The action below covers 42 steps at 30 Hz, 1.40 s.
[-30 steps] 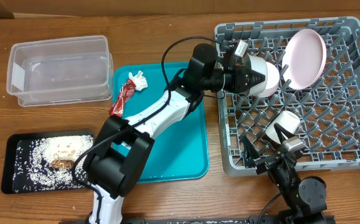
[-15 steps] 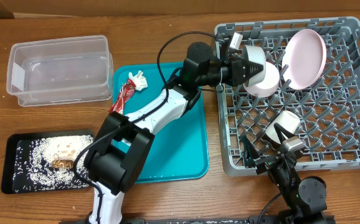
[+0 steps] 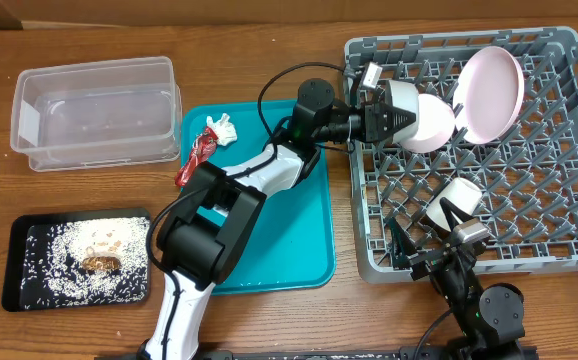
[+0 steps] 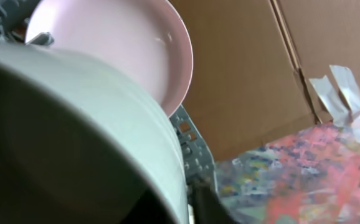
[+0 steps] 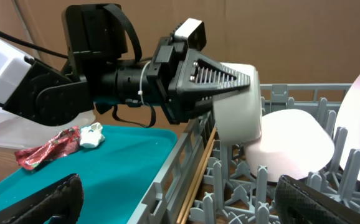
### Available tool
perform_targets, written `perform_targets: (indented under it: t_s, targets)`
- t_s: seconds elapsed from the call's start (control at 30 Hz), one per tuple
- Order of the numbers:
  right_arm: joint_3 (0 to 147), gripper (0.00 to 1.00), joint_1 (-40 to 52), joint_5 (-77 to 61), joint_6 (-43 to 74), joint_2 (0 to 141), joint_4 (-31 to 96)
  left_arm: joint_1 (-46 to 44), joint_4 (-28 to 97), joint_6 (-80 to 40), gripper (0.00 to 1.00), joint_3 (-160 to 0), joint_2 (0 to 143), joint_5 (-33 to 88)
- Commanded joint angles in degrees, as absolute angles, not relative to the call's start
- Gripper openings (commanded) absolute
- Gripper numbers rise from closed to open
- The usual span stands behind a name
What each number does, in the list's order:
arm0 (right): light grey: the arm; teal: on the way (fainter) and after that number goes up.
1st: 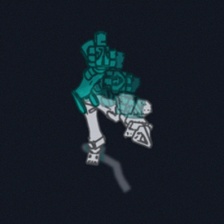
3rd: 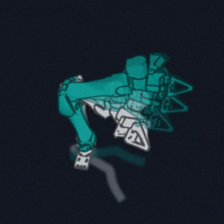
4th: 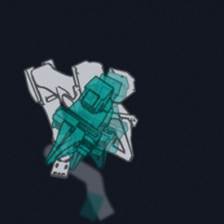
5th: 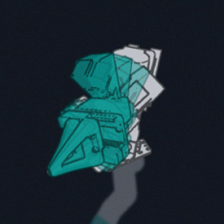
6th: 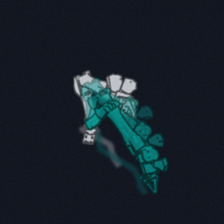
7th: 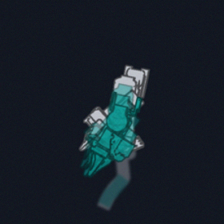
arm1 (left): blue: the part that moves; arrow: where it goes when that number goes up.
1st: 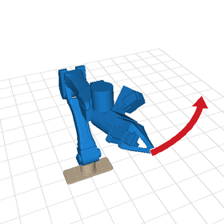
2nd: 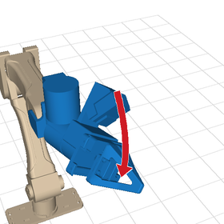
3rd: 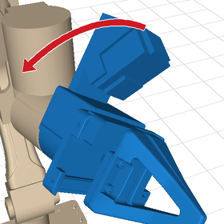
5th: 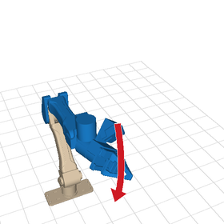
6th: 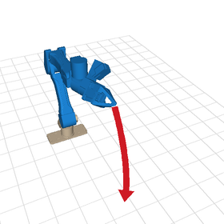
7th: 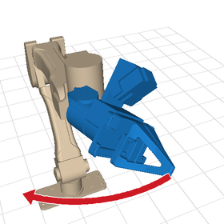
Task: Sort waste into correct bins and load items into the dishwasher
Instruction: 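Carry the empty white bowl right and set it in the dish rack, then open the left gripper and pull it back over the teal tray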
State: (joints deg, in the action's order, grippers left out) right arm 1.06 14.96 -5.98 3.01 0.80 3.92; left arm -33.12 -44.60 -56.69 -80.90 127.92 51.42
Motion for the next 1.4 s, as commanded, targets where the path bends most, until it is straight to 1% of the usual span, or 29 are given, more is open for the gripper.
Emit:
perform_targets:
  t_s: [0.0, 0.03, 0.13, 0.17, 0.23, 0.27, 0.3, 0.37, 0.4, 0.47, 0.53, 0.6, 0.67, 0.7, 0.8, 0.93, 1.0, 1.13, 1.27, 1.37]
  targets:
    - [0.47, 1.00, 14.61, -6.09, 3.38, 0.16, 3.57, -32.34, -45.74, -60.55, 0.42, -81.30, 129.62, 53.23]
    - [0.47, 1.00, 14.61, -6.09, 3.38, 0.16, 3.57, -31.92, -45.91, -61.95, 0.47, -81.30, 129.62, 52.99]
    - [0.47, 1.00, 14.61, -6.09, 3.38, 0.16, 3.57, -30.33, -47.51, -65.32, 0.58, -81.30, 129.62, 53.30]
    - [0.47, 1.00, 14.61, -6.09, 3.38, 0.16, 3.57, -29.78, -47.88, -65.84, 0.60, -81.30, 129.51, 53.71]
    - [0.47, 1.00, 14.61, -6.09, 3.38, 0.16, 3.57, -28.32, -48.86, -67.29, 0.69, -81.30, 129.49, 55.16]
    - [0.47, 1.00, 14.61, -6.11, 3.38, 0.16, 3.57, -27.86, -48.90, -67.64, 0.70, -81.30, 129.47, 55.61]
    - [0.47, 1.00, 14.61, -6.11, 3.38, 0.16, 3.57, -26.83, -48.80, -67.75, 0.73, -81.30, 129.47, 56.77]
    - [0.47, 1.00, 14.61, -6.09, 3.38, 0.16, 3.57, -26.28, -47.64, -67.35, 0.74, -81.30, 129.47, 57.04]
    - [0.47, 1.00, 14.61, -6.11, 3.38, 0.16, 3.57, -26.26, -46.81, -65.52, 0.72, -81.30, 129.47, 56.77]
    - [0.47, 1.00, 14.61, -6.09, 3.38, 0.16, 3.57, -26.39, -46.30, -64.12, 0.65, -81.30, 129.47, 56.29]
    - [0.47, 1.00, 14.61, -6.09, 3.38, 0.16, 3.57, -26.94, -45.12, -62.89, 0.56, -81.30, 129.47, 56.18]
    - [0.47, 1.00, 14.61, -6.09, 3.38, 0.16, 3.57, -27.64, -42.87, -61.23, 0.55, -81.30, 129.47, 56.45]
    - [0.47, 1.00, 14.61, -6.09, 3.38, 0.16, 3.57, -27.94, -38.94, -58.87, 0.66, -81.28, 129.47, 56.16]
    - [0.47, 1.00, 14.61, -6.09, 3.38, 0.16, 3.57, -27.94, -37.54, -57.91, 0.69, -81.28, 129.47, 55.68]
    - [0.47, 1.00, 14.61, -6.09, 3.38, 0.16, 3.57, -27.49, -35.27, -55.22, 0.73, -81.30, 129.47, 52.77]
    - [0.47, 1.00, 14.61, -6.09, 3.38, 0.16, 3.57, -25.30, -36.03, -55.29, 0.78, -81.30, 129.47, 50.41]
    - [0.47, 1.00, 14.61, -6.09, 3.38, 0.16, 3.57, -23.86, -36.03, -55.29, 0.82, -81.41, 129.47, 50.59]
    - [0.47, 1.00, 14.61, -6.09, 3.38, 0.16, 3.57, -19.79, -36.05, -55.77, 0.87, -81.60, 129.40, 53.01]
    - [0.47, 1.00, 14.61, -6.11, 3.38, 0.16, 3.57, -16.40, -35.97, -55.75, 0.95, -81.62, 128.60, 54.78]
    - [0.47, 1.00, 14.61, -6.09, 3.38, 0.16, 3.57, -13.15, -34.04, -55.53, 0.96, -81.62, 126.06, 55.72]
